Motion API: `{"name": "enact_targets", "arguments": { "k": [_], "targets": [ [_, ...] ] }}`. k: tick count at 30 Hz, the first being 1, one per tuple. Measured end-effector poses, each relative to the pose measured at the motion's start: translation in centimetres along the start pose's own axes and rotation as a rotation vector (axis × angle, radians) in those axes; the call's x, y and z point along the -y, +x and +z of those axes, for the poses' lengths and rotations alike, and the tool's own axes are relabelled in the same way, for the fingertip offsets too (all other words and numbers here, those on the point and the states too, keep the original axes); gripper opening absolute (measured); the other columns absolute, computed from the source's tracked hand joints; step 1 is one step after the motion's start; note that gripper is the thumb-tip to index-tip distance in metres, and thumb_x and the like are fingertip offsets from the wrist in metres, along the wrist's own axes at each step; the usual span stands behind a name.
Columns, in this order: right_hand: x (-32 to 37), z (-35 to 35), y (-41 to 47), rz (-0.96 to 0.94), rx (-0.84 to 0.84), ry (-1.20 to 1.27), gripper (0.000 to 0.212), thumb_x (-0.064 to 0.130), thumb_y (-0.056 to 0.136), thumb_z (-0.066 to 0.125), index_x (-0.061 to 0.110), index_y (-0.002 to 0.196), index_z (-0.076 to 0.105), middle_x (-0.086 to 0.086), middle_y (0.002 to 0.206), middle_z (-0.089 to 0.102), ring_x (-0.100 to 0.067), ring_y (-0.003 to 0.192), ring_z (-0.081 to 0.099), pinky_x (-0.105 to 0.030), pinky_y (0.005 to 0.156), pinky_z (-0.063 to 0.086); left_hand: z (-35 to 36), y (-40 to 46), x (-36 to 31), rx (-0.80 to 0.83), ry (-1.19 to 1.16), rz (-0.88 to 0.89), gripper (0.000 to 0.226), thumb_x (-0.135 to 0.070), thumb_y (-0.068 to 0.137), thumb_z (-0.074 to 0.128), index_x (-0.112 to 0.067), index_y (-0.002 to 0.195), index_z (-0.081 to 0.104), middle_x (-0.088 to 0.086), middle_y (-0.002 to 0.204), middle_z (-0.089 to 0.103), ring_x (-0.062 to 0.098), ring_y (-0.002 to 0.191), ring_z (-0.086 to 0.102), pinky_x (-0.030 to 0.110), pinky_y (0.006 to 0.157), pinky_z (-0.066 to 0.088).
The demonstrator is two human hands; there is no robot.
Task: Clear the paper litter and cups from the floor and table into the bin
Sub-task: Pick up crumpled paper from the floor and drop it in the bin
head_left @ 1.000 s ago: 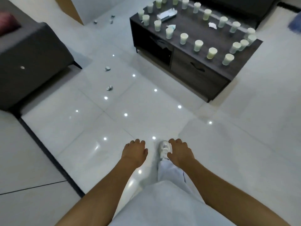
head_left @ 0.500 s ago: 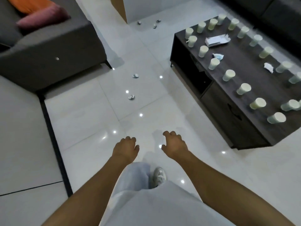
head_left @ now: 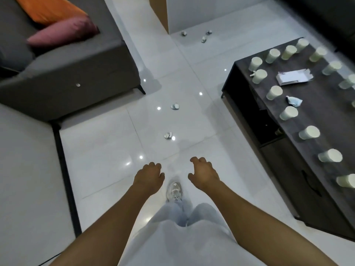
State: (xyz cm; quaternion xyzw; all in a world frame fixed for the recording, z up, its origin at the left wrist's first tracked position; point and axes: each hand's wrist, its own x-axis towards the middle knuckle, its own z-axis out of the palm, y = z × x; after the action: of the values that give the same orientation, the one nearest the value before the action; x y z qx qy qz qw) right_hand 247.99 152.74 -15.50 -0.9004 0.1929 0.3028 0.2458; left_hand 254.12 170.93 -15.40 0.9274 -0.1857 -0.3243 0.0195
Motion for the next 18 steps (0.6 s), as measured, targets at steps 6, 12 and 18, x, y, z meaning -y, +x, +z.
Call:
{"name": "enact_targets", "arguments": {
  "k": [6, 12, 18],
  "targets": [
    [2.7, -5.0, 7.4, -0.007, 0.016, -0.016, 0.051, 0.023, 0.092, 0.053, 0.019, 0.140, 0.035, -0.008, 0.134, 0.041, -0.029, 0.119, 0.043, -0.038, 0.089, 0.045, -5.8, 7.3, 1.1, -0.005, -0.023, -0.020, 0.038, -0.034, 0.099, 0.037, -0.011, 0.128, 0.048, 0.008, 0.123, 0.051, 0.026, 0.114, 0.049, 0.037, 0.090, 0.044],
    [3.1, -9.9, 15.6, -0.021, 0.088, -0.088, 0.053, 0.025, 0.092, 0.053, 0.019, 0.141, 0.034, -0.010, 0.137, 0.040, -0.030, 0.120, 0.044, -0.040, 0.094, 0.045, -9.4, 15.3, 1.1, 0.033, -0.090, -0.093, 0.039, -0.034, 0.099, 0.037, -0.012, 0.131, 0.045, 0.008, 0.125, 0.049, 0.026, 0.117, 0.047, 0.037, 0.092, 0.044],
    [3.6, -16.0, 25.0, -0.073, 0.167, -0.161, 0.052, 0.023, 0.091, 0.054, 0.018, 0.139, 0.036, -0.009, 0.136, 0.041, -0.030, 0.119, 0.043, -0.039, 0.093, 0.044, -12.5, 23.6, 0.4, 0.061, -0.212, -0.220, 0.039, -0.032, 0.099, 0.039, -0.011, 0.131, 0.046, 0.009, 0.124, 0.050, 0.026, 0.116, 0.048, 0.037, 0.092, 0.045]
  ]
}}
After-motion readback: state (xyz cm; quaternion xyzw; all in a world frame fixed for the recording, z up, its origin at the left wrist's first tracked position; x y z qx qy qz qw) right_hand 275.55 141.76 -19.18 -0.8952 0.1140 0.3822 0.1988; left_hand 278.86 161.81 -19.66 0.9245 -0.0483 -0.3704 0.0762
